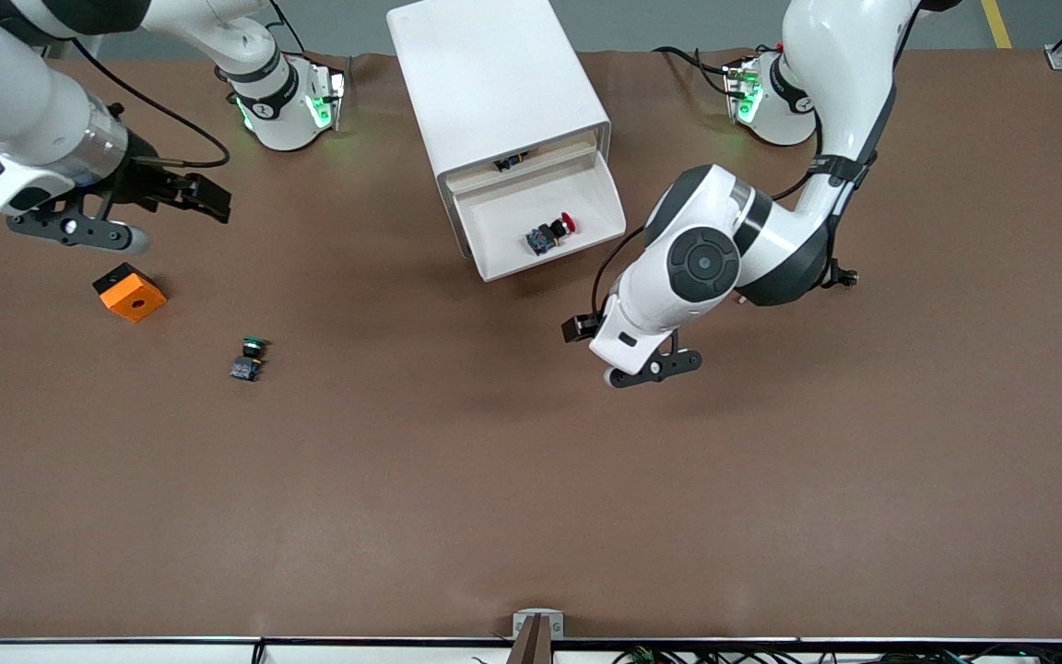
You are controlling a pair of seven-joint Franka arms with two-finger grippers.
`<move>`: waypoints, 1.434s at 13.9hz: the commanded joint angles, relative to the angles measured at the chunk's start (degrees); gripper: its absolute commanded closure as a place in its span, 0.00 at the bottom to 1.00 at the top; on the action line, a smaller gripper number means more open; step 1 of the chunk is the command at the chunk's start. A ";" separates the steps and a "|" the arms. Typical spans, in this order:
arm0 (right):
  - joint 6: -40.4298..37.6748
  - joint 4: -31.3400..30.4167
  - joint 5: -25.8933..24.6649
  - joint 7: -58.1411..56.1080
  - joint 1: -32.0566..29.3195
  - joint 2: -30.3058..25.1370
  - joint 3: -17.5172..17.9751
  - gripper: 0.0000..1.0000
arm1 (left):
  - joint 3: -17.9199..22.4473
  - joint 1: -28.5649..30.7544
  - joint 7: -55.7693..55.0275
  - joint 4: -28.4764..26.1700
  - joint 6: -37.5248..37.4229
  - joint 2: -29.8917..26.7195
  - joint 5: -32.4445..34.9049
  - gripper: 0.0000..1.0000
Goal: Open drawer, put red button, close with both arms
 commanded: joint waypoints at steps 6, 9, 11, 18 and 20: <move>8.78 -8.11 -1.41 -15.86 -9.46 -4.58 0.90 0.00 | -0.25 -1.93 -0.83 -9.81 3.48 -4.67 6.35 0.00; 11.42 -10.13 -1.41 -21.22 -12.71 -5.55 0.90 0.00 | -0.25 -2.63 -1.18 -9.63 5.57 -3.27 7.68 0.00; 13.00 -11.89 -1.41 -21.33 -13.51 -6.86 0.90 0.00 | -0.25 -3.77 -2.67 -9.63 6.90 -2.91 7.51 0.00; 10.85 -12.45 -1.50 -23.26 -15.27 -12.94 0.99 0.00 | -1.22 -3.94 -5.05 -15.25 12.44 -4.75 -0.57 0.00; 5.74 -7.53 -1.59 -22.82 -15.18 -12.76 1.34 0.00 | -3.67 -4.39 -8.03 -17.10 12.35 -5.10 -0.58 0.00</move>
